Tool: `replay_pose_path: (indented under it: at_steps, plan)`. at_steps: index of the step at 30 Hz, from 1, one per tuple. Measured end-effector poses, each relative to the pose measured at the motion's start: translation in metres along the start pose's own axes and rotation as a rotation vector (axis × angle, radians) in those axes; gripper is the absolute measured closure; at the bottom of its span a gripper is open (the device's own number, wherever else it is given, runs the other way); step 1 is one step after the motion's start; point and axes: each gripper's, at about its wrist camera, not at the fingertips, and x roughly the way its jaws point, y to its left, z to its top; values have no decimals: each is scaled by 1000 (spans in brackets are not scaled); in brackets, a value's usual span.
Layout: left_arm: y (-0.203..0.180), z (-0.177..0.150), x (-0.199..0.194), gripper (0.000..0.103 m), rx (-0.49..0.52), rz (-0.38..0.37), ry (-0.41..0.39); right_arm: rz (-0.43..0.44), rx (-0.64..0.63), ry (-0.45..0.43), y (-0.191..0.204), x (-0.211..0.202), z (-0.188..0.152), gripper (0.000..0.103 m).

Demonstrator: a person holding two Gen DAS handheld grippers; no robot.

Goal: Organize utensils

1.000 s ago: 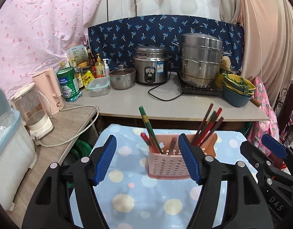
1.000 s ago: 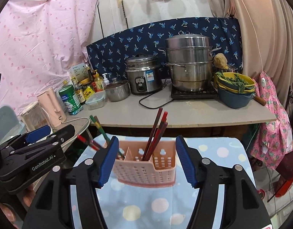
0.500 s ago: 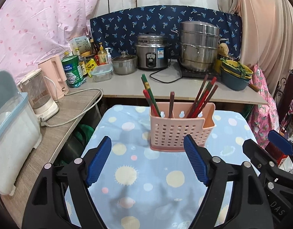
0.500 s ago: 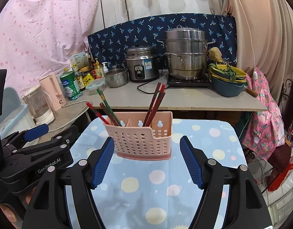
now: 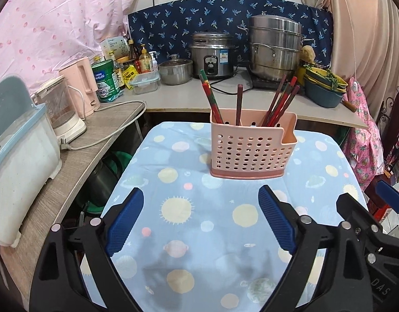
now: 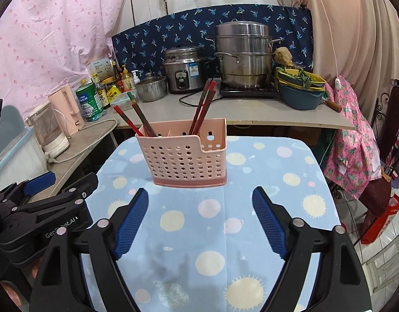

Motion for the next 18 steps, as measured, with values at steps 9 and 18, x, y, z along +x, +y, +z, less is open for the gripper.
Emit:
replay_pose_path:
  at_steps: [9, 18]
  plan:
    - [-1, -15, 4, 14, 8, 16, 32, -22, 6, 26, -6, 3, -18, 19]
    - [-2, -25, 9, 12, 12, 30, 55, -56, 10, 38, -12, 7, -31, 18]
